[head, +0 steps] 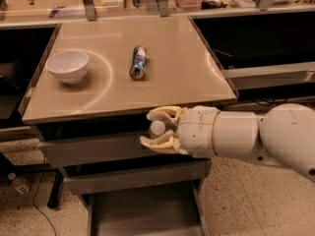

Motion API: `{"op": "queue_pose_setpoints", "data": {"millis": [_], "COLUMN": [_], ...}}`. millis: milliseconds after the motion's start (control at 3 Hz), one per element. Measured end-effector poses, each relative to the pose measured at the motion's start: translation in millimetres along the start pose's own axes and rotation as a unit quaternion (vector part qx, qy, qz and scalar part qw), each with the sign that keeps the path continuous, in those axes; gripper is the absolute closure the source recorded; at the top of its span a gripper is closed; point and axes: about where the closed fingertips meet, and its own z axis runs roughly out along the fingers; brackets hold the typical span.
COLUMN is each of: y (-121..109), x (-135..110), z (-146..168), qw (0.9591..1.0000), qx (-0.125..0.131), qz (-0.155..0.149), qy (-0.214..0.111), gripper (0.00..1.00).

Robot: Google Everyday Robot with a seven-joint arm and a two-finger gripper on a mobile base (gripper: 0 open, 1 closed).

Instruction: Pick water bottle from bottom drawer and place on counter

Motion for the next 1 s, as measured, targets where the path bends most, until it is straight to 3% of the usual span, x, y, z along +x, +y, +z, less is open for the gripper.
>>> {"op": "queue_pose_setpoints", "data": {"millis": [333, 667, 1000], "y": [-19.5, -22.2, -39.4], "x": [-27.2, -29.7, -41.6], "z": [-9.4, -10.8, -18.8], "qw": [0.9995, 0.9997, 0.9998], "qx": [0.003, 0.004, 0.006], "qz": [-0.030, -0.023, -0.002], "qy": [0.008, 0.008, -0.021], "gripper": [1.00, 1.00, 1.00]}}
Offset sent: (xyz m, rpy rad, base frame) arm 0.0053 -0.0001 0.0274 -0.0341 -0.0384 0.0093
